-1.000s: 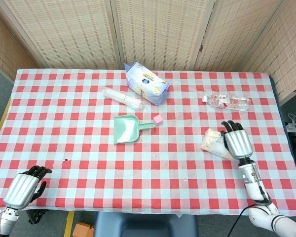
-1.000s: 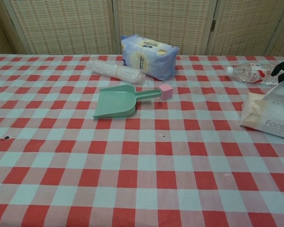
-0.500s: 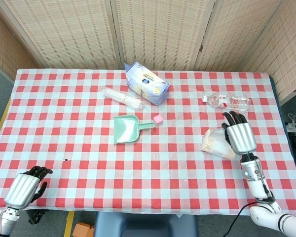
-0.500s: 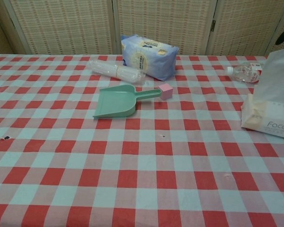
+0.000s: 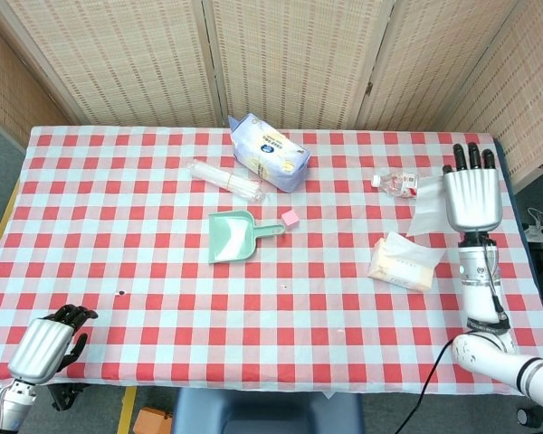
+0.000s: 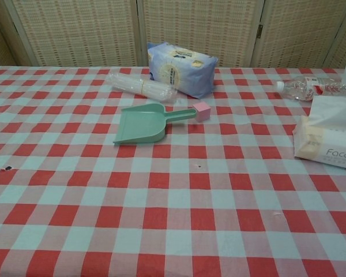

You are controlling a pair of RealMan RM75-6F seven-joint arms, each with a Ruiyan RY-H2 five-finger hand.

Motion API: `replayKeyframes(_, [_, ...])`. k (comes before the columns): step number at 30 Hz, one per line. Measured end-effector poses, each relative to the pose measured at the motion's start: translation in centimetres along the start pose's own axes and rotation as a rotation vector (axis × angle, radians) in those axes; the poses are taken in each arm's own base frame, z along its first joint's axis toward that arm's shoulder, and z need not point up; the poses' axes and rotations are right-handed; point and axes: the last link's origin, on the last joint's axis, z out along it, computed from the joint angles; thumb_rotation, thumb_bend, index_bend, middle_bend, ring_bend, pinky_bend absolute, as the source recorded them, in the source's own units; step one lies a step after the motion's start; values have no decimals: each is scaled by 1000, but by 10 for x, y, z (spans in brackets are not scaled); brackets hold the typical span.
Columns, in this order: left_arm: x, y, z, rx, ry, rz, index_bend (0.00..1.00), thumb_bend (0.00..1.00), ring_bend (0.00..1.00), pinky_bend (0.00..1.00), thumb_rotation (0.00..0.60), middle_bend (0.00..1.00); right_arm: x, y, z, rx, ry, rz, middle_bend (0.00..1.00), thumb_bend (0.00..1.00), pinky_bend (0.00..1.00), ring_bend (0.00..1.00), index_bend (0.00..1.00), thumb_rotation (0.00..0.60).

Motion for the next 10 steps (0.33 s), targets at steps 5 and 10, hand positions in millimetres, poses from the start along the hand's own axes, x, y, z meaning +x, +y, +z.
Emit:
replayKeyframes(5, [0, 0, 0, 0, -3, 0, 362, 532, 299, 647, 600, 368, -5, 5, 17, -20, -1, -21, 272, 612, 300, 189, 699, 600])
replayKeyframes(10, [-1, -3, 1, 12, -6, -5, 363, 533, 299, 647, 600, 368, -12, 10, 28, -35, -14, -13, 272, 613, 300, 189, 697, 600])
